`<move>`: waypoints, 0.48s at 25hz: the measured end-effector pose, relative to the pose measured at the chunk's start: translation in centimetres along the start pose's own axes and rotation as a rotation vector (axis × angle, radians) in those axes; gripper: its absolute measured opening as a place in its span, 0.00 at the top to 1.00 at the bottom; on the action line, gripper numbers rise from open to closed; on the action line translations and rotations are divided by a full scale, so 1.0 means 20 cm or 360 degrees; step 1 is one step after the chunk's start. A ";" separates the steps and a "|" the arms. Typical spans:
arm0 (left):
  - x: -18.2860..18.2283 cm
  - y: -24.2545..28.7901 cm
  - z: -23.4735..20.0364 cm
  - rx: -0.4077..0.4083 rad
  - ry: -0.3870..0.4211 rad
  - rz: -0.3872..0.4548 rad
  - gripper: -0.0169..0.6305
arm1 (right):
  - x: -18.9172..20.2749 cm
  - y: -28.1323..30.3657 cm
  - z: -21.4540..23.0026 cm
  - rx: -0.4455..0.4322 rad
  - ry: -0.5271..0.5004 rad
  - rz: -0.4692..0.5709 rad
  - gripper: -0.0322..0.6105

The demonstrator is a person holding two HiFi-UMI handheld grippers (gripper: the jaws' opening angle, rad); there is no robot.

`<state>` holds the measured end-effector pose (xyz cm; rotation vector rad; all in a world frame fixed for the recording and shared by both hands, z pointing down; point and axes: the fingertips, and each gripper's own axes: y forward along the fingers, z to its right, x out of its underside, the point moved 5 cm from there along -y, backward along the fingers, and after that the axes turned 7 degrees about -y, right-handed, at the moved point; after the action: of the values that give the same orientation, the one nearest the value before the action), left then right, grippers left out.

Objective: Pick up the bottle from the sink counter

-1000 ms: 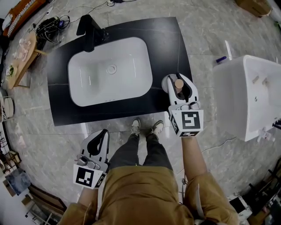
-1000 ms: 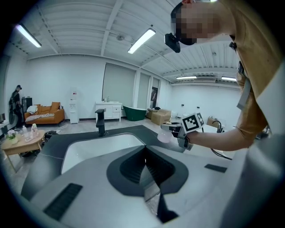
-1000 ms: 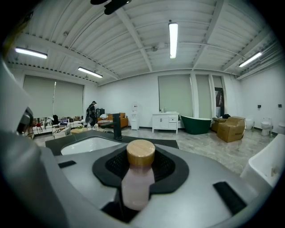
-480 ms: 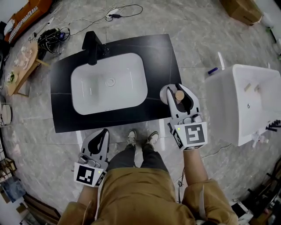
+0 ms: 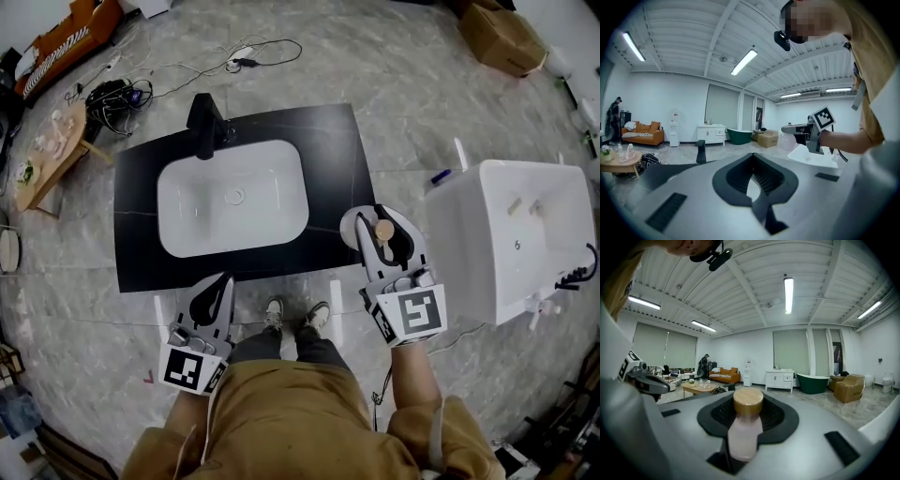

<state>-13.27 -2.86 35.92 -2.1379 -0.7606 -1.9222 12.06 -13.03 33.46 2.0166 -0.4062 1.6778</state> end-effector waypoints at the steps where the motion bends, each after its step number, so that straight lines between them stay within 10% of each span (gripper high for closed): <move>1: -0.01 0.00 0.00 0.0001 0.0001 0.0008 0.97 | -0.01 -0.01 -0.01 -0.0005 -0.0002 0.0003 0.76; 12: -0.14 -0.06 0.01 0.0004 0.0010 0.0126 0.97 | -0.19 -0.12 -0.06 -0.0072 -0.0038 0.0033 0.76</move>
<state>-13.75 -2.52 33.00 -2.1257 -0.6661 -1.8865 11.53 -10.75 29.49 2.0081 -0.4706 1.6436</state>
